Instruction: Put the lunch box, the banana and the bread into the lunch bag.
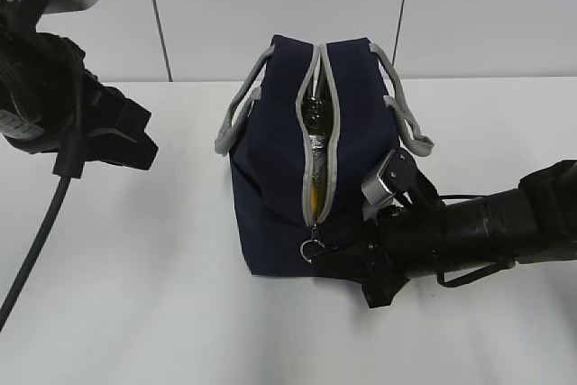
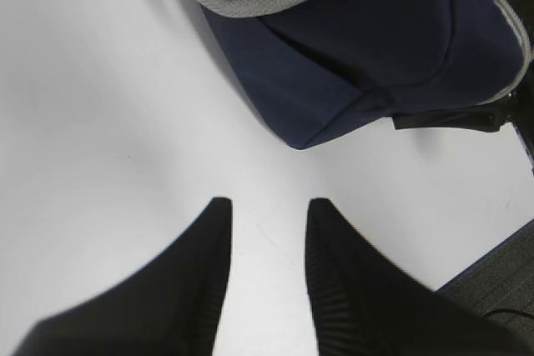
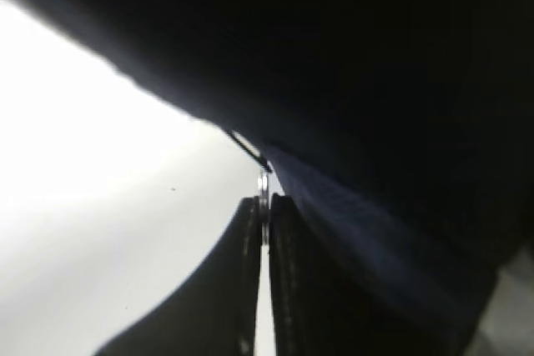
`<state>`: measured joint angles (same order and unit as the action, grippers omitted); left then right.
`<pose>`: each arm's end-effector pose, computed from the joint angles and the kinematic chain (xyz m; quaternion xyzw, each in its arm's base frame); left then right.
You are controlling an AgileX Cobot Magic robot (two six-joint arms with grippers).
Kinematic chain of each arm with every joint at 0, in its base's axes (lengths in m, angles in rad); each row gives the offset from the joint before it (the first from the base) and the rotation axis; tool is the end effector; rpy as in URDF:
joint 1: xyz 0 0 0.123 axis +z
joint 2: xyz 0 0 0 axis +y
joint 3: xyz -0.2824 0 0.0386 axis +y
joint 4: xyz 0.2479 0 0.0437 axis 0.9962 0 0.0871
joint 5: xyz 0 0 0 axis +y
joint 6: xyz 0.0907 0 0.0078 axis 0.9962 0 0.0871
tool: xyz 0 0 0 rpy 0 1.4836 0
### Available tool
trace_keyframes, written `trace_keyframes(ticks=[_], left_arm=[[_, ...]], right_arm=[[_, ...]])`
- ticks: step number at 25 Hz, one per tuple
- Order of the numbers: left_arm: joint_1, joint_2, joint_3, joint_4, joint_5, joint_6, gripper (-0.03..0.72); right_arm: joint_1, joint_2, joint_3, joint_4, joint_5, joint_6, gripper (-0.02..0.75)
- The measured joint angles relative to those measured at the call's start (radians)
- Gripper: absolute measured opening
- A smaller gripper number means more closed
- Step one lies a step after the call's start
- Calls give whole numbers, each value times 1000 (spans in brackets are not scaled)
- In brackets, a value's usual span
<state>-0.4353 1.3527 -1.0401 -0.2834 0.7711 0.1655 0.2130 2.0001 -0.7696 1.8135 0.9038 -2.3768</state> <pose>0.2426 -0.1324 0.2984 0.2148 0.9274 -0.1597 0.2613 0.2937 0.1346 0.1006 -0.4075 0.7591 0.3568 0.3611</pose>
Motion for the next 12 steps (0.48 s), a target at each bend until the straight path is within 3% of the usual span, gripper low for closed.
trace_keyframes(ticks=[2,12], left_arm=[[0,0,0,0,1,0,235],[0,0,0,1,9,0,235]], right_arm=[[0,0,0,0,10,2,1],[0,0,0,-13,21,124,0]])
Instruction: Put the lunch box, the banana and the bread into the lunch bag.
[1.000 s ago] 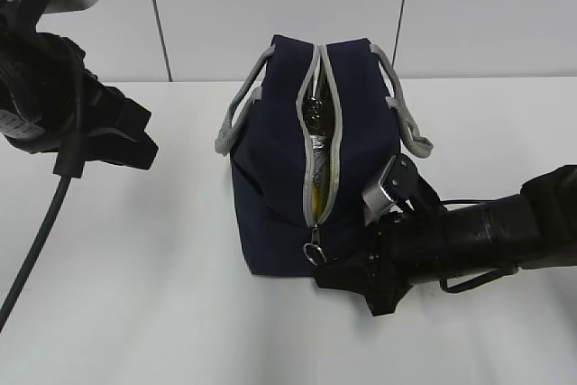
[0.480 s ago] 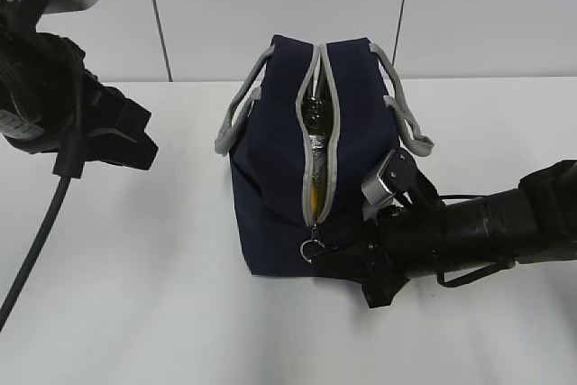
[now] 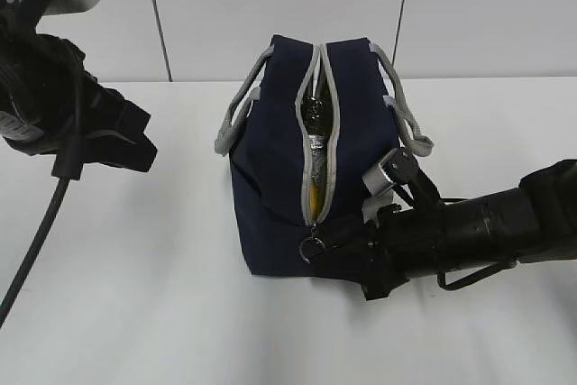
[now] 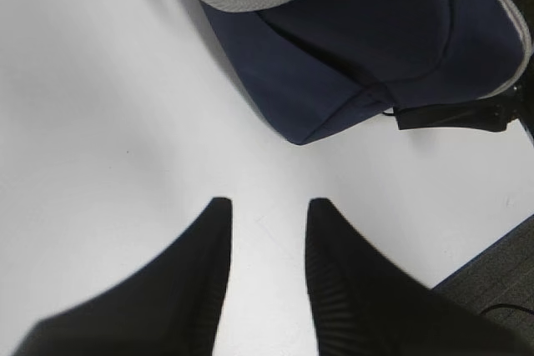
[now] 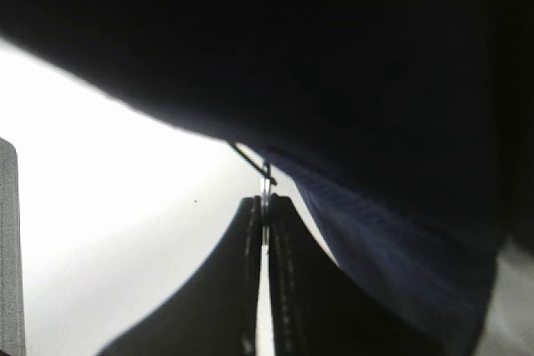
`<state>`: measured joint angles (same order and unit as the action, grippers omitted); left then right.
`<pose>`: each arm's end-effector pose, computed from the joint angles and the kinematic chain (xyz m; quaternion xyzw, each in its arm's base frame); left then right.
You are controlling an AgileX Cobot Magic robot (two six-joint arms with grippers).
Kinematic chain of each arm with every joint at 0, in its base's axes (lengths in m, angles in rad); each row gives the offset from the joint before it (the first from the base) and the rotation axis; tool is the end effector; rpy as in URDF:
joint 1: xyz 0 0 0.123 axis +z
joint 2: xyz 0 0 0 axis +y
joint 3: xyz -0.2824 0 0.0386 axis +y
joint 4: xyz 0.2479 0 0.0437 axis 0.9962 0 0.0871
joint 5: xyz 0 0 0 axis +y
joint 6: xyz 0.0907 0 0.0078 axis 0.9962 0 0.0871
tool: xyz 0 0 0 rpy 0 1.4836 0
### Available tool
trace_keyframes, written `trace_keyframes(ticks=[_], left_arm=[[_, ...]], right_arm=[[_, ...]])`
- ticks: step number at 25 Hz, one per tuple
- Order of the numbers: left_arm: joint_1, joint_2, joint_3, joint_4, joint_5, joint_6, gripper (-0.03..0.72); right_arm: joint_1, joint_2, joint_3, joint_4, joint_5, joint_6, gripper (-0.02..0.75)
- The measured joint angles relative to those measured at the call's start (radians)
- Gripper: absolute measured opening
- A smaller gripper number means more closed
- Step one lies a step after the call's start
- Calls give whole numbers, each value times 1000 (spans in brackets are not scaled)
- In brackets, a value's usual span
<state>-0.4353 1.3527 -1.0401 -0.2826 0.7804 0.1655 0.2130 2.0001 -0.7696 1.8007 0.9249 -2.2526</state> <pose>0.2419 -0.1322 0.2979 0.2159 0.9285 -0.1591 0.2569 0.2923 0.1357 0.1017 -0.3655 0.7762 0.3870 0.3377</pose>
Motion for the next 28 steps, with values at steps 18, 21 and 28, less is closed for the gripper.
trace_keyframes(ticks=[18,21,28], left_arm=[[0,0,0,2,9,0,236],[0,0,0,2,9,0,235],[0,0,0,2,9,0,235]], right_arm=[[0,-183,43,-234,-116,266,0],[0,-214,43,-248,-116,286,0],[0,-267,43,-267,-116,309,0]])
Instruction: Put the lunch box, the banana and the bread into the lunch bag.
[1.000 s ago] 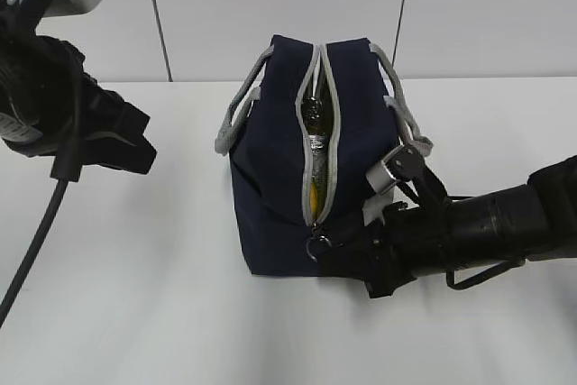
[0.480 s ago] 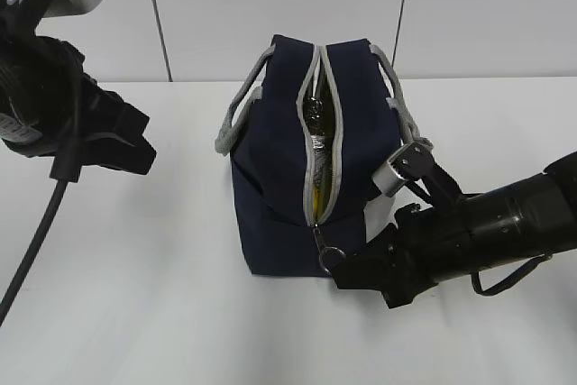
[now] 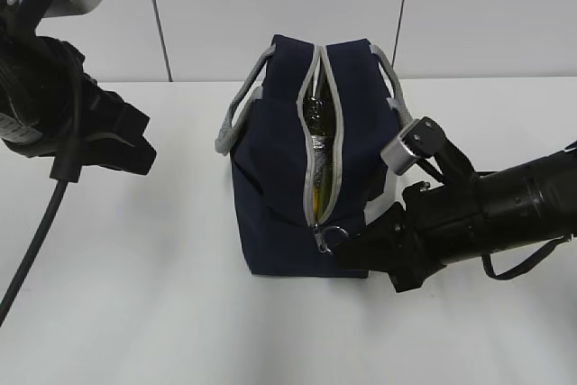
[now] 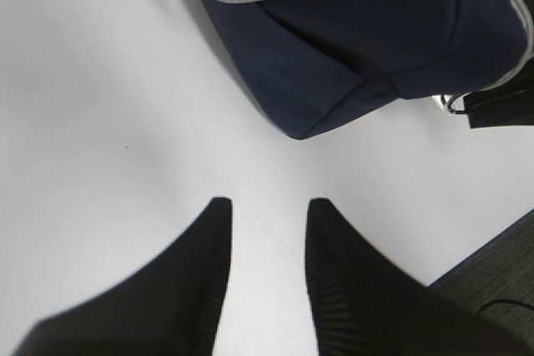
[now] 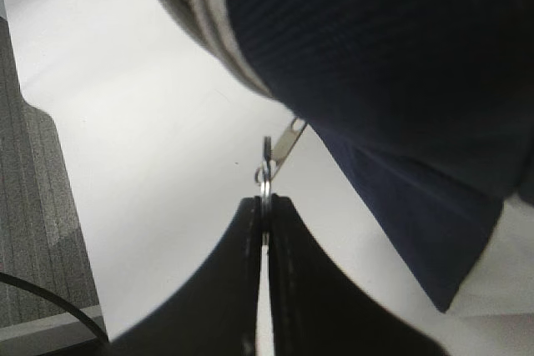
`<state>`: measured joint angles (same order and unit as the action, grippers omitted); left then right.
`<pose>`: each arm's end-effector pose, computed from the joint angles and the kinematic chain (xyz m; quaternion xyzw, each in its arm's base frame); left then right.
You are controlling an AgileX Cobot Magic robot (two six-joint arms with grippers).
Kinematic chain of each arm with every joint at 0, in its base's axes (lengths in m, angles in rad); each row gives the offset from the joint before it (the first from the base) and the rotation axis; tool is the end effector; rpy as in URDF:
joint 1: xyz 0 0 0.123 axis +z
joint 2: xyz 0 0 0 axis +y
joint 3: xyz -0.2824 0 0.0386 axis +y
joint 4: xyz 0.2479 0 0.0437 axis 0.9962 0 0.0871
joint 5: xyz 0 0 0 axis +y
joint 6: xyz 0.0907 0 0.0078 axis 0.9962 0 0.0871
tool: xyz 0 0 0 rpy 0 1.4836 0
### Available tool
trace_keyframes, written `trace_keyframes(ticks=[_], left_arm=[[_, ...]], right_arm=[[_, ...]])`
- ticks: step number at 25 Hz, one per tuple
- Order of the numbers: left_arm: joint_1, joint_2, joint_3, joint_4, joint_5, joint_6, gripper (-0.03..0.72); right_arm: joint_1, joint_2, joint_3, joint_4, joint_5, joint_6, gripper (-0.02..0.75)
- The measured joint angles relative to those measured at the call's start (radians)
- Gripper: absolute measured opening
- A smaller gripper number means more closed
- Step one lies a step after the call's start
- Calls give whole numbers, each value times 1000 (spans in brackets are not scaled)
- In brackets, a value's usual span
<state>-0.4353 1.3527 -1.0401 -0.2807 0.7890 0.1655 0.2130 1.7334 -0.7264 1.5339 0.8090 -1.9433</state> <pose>0.2413 -0.1320 0.2975 0.2172 0.9294 -0.1580 0.2530 0.2688 0.1256 0.1579 -0.3879 0.7951 0.3434 0.3154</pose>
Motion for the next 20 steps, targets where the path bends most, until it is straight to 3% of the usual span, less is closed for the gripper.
trace_keyframes(ticks=[20], left_arm=[[0,0,0,-3,0,0,235]], right_arm=[[0,-71,-94,-23,36,7,0]])
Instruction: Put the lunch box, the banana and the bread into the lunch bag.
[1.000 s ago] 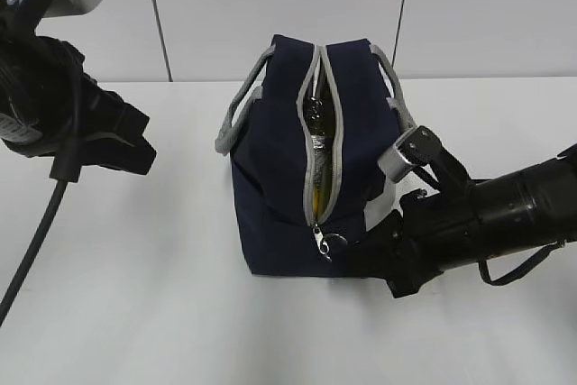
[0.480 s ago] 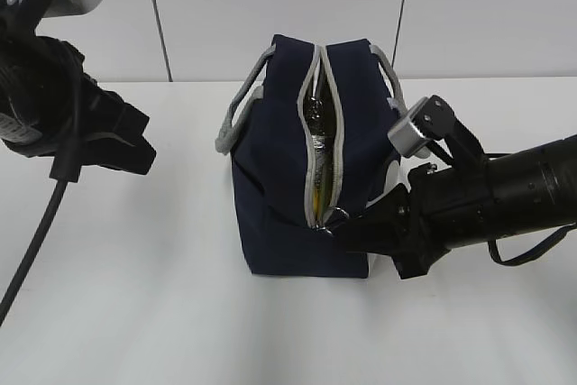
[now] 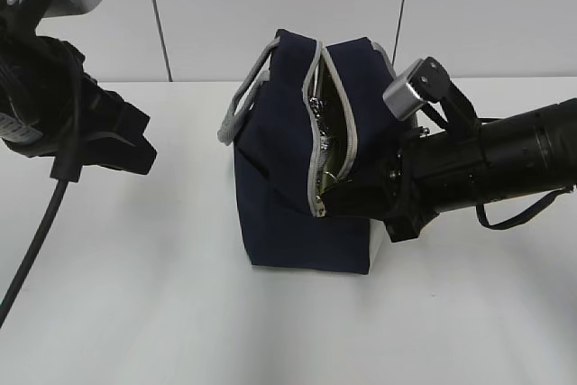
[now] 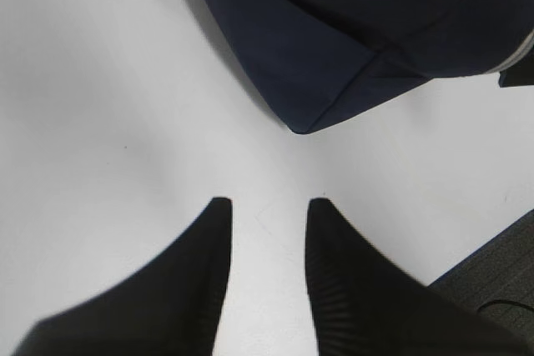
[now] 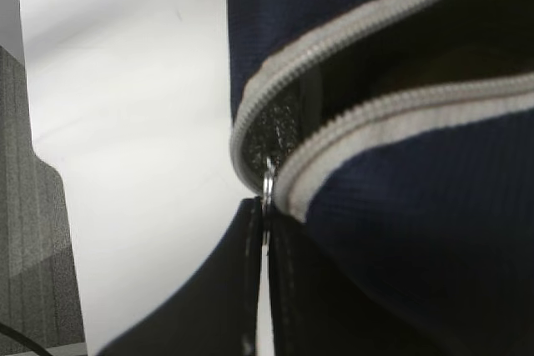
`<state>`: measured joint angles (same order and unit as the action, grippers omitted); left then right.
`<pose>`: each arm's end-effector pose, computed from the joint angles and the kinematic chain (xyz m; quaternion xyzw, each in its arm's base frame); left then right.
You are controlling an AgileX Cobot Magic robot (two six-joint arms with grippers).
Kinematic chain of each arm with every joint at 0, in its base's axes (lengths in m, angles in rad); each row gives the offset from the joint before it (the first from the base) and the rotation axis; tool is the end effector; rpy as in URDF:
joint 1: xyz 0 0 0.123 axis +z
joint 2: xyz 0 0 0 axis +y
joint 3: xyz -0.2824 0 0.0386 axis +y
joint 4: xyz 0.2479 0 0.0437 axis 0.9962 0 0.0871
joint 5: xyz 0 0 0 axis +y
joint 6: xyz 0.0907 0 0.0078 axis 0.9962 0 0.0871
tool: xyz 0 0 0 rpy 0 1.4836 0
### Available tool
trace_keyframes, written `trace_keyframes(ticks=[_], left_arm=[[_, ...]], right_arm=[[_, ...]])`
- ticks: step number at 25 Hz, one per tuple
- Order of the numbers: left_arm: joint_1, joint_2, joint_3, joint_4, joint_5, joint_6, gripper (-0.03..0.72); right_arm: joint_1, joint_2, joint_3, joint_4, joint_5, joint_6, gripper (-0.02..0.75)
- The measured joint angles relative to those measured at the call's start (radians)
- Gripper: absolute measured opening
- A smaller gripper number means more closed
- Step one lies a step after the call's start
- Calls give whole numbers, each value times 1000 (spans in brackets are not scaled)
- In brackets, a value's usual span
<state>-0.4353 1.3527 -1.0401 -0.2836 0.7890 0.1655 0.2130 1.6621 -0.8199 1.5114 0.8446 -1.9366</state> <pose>0.2412 -0.1321 0.2976 0.2165 0.9295 -0.1592 0.2527 0.2818 0.1306 0.2005 -0.4198 0.7533 0.3375 0.3774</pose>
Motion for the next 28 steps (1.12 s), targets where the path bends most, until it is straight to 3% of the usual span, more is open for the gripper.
trace_keyframes(ticks=[23,28], left_arm=[[0,0,0,-1,-22,0,235],[0,0,0,-38,-75,2,235]], right_arm=[[0,-168,-112,-26,-39,27,0],[0,-168,-139,18,-102,29,0]])
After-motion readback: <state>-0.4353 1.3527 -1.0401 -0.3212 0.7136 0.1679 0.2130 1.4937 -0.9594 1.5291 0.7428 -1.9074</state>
